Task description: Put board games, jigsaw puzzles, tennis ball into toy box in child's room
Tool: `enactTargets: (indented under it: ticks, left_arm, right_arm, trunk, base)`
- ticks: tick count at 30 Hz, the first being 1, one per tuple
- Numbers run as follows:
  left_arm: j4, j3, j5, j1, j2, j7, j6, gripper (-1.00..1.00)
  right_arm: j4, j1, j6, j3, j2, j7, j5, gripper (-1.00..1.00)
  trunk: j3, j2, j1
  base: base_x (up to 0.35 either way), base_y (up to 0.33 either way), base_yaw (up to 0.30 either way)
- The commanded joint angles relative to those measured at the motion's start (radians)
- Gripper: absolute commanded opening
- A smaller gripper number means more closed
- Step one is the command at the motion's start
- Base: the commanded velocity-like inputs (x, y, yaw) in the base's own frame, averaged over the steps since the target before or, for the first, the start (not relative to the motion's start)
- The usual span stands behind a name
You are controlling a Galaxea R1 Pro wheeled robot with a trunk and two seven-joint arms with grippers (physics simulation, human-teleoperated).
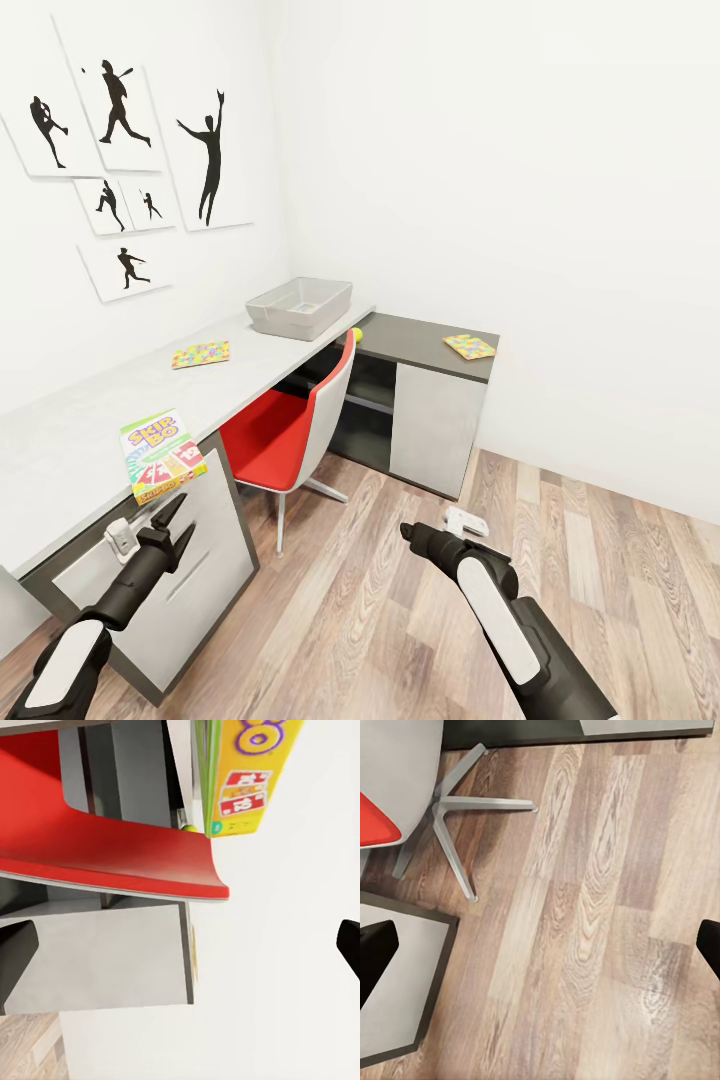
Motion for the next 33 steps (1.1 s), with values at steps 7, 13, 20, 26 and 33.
enactTargets:
  ticks: [7,13,20,26,33]
  left_arm:
    - [0.0,0.001,0.006,-0.001,0.0,-0.001,0.008,1.0]
    - [0.0,0.002,0.007,-0.001,0.001,-0.002,0.008,1.0]
    - [0.0,0.003,0.006,-0.001,0.001,-0.002,0.006,1.0]
    - [0.0,0.001,0.006,-0.001,0.0,-0.003,0.004,1.0]
    - [0.0,0.002,0.007,-0.001,0.001,-0.005,0.007,1.0]
  right_arm:
    - [-0.001,-0.001,0.0,0.001,0.0,-0.009,-0.01,1.0]
    - [-0.001,-0.001,0.0,0.001,0.0,-0.003,-0.01,1.0]
    - [-0.001,-0.001,0.0,0.001,0.0,0.001,-0.01,1.0]
    - [-0.001,-0.001,0.0,0.001,0.0,0.001,-0.01,1.0]
    - [-0.001,-0.001,0.0,0.001,0.0,0.001,-0.01,1.0]
  trunk:
    - [0.012,0.028,-0.015]
    - [0.018,0.042,-0.023]
    - [0.034,0.077,-0.042]
    - [0.052,0.119,-0.065]
    - [0.055,0.126,-0.069]
  base:
    - [0.0,0.0,0.0]
    - [0.0,0.0,0.0]
    - [0.0,0.0,0.0]
    - [0.0,0.0,0.0]
    - [0.0,0.0,0.0]
